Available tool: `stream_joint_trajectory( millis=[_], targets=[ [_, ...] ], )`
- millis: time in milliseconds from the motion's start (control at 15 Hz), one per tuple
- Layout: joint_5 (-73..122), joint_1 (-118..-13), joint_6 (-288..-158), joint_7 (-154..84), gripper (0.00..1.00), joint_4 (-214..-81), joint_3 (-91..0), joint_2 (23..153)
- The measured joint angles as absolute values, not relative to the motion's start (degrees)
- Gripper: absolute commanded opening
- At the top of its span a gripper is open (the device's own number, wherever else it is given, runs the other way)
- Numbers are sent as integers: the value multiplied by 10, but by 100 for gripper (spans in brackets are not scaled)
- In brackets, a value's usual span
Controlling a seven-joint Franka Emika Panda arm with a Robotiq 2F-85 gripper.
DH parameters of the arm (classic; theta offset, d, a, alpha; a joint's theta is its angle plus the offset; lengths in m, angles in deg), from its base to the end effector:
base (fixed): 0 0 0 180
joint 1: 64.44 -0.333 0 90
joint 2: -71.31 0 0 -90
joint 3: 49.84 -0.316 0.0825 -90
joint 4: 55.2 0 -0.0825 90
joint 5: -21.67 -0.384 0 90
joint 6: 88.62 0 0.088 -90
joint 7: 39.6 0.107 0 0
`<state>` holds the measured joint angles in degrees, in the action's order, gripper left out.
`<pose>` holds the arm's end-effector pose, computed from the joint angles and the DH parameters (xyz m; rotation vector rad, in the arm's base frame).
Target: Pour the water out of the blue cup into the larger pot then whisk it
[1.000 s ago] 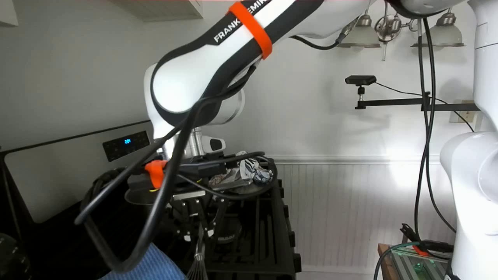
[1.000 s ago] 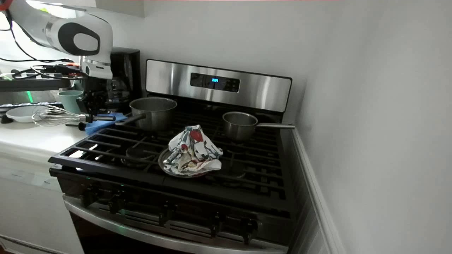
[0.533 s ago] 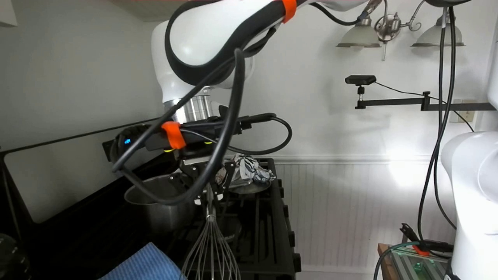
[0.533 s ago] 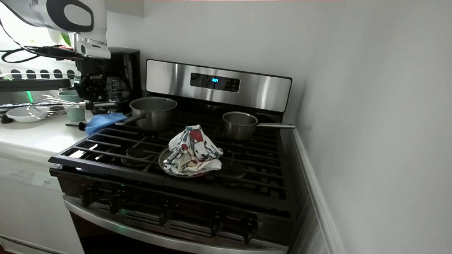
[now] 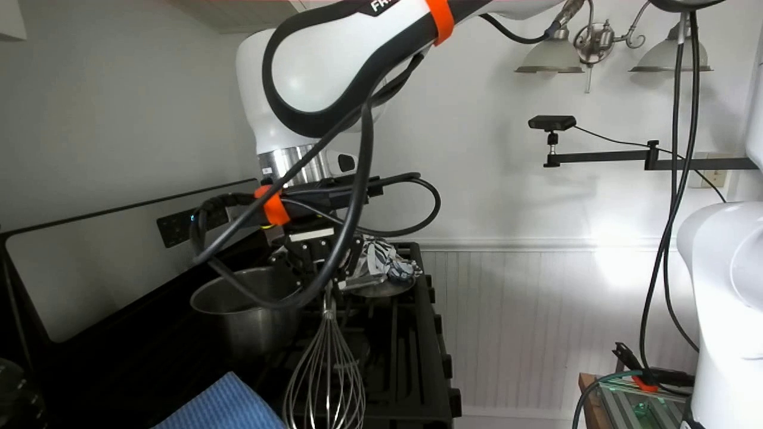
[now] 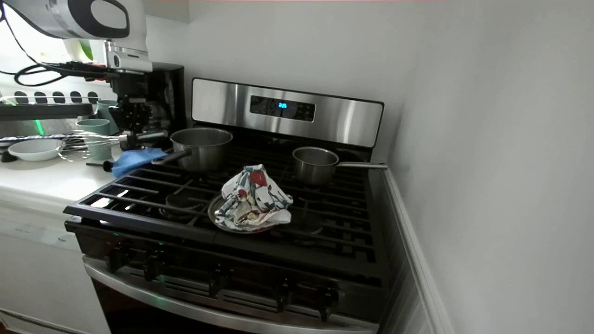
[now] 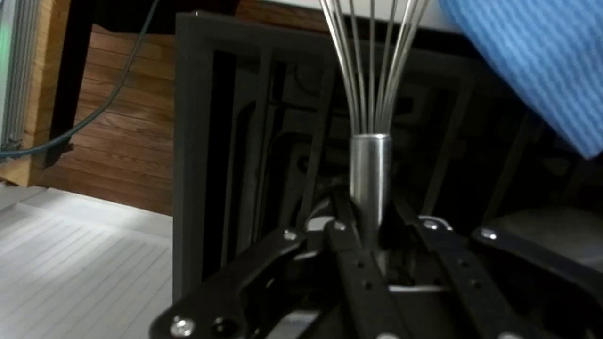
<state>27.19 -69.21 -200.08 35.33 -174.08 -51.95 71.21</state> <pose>0.5290 0.0573 0.4195 2.5131 -1.6227 -0.0589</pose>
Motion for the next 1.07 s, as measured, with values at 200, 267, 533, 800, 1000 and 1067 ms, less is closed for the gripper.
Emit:
stream_joint_trajectory(
  millis=[200,267,533,800,1000,1067],
  targets=[
    [319,-671,-2000,373,6,-1726,-510,688],
    [329,-664,-2000,376,6,-1720,-508,680],
    [389,-639,-2001,418,6,-1692,-504,651],
    [457,-630,-2006,491,6,-1659,-504,649],
    [494,-629,-2020,553,6,-1640,-504,664],
    [504,-629,-2028,573,6,-1635,-504,673]
  ],
)
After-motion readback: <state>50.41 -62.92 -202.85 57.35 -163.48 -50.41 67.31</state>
